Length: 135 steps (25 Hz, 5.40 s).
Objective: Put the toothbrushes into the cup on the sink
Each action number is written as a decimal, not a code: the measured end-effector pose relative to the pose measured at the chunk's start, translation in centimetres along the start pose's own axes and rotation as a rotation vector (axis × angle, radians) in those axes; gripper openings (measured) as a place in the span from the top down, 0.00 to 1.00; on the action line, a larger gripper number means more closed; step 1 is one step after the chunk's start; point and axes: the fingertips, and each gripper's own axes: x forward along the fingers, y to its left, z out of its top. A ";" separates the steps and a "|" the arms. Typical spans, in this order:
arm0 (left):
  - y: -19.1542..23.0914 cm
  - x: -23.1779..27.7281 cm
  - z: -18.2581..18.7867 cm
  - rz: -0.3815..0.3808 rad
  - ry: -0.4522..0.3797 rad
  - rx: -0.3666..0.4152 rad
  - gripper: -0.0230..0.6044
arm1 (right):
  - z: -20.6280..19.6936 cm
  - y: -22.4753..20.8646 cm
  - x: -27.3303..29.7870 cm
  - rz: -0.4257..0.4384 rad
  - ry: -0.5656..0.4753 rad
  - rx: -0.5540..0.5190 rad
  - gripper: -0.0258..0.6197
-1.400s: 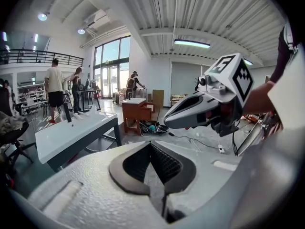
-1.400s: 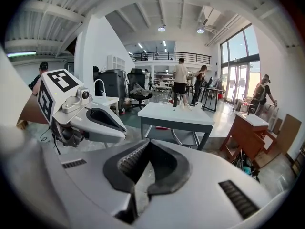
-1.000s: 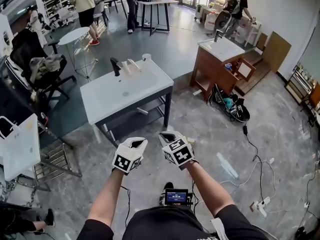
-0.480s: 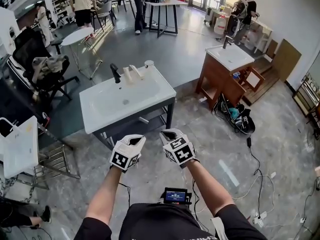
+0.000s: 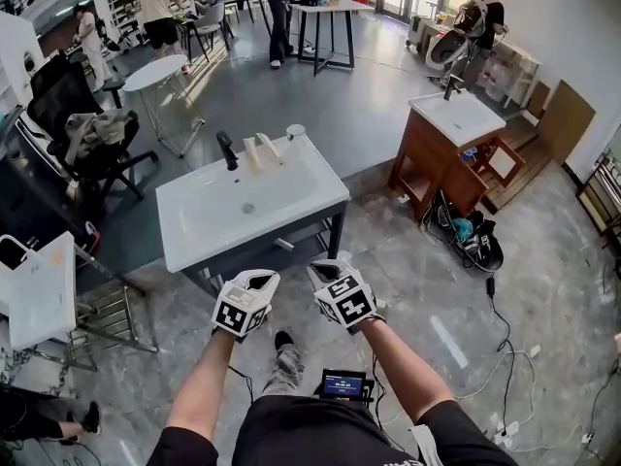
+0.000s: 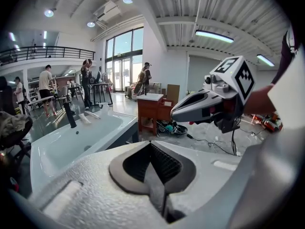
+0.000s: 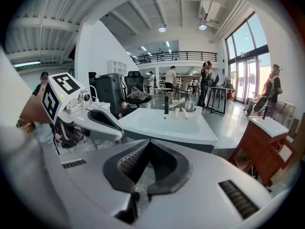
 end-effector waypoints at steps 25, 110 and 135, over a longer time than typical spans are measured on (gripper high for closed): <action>23.1 12.9 7.7 -0.077 -0.095 -0.075 0.95 | 11.2 -13.0 19.4 -0.086 0.070 -0.025 0.95; 36.8 29.7 6.2 0.116 0.067 -0.306 0.95 | 9.7 -27.4 42.6 0.178 0.192 -0.078 0.76; 39.8 30.1 1.9 0.094 0.114 -0.396 0.95 | 8.0 -28.5 48.2 0.044 0.215 -0.185 0.82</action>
